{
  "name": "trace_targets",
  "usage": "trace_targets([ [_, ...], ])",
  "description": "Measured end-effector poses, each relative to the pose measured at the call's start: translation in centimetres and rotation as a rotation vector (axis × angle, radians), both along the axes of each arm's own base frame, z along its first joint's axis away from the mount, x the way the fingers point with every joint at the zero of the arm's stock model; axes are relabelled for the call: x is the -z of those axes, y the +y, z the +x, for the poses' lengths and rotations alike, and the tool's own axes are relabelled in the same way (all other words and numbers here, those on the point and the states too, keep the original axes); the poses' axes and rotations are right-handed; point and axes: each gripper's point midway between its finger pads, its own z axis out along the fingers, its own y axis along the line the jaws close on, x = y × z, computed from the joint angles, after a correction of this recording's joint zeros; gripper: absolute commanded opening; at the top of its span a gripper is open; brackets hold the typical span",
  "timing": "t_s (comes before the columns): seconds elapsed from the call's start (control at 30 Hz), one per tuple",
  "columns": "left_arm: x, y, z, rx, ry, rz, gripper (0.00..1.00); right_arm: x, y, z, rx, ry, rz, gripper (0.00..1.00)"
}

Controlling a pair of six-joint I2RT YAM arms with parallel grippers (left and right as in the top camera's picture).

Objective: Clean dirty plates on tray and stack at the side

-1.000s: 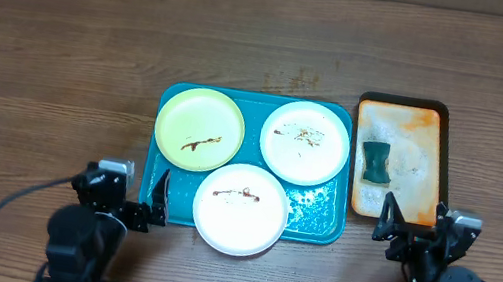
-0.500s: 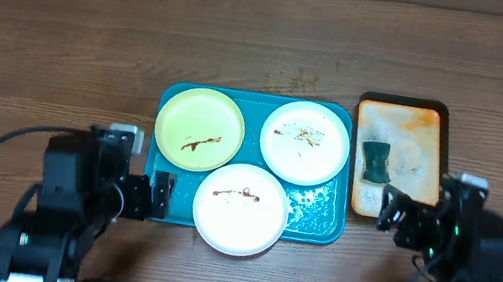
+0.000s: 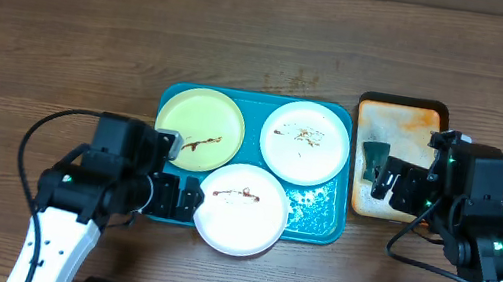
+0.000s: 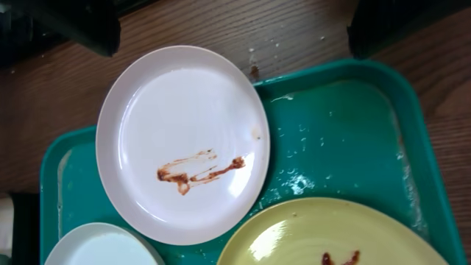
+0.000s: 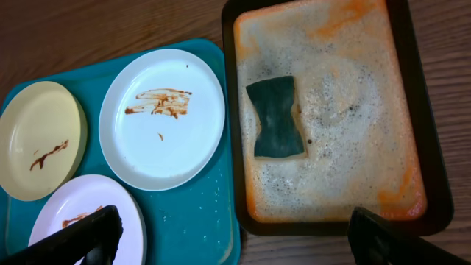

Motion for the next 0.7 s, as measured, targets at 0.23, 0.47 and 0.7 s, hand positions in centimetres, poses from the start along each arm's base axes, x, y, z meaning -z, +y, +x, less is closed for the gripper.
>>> trace_targets([
  [0.23,1.4,-1.0,0.9,0.023,0.053,-0.025,0.98,-0.1,0.0,0.0,0.000,-0.002,0.002,1.00],
  [0.47,4.9,-1.0,0.8,0.013,0.224,-0.008,0.90,-0.1,0.0,0.0,0.000,-0.002,0.003,1.00],
  [0.7,8.5,-1.5,0.8,0.020,0.360,0.013,0.72,0.0,0.1,0.0,-0.001,0.000,0.005,1.00],
])
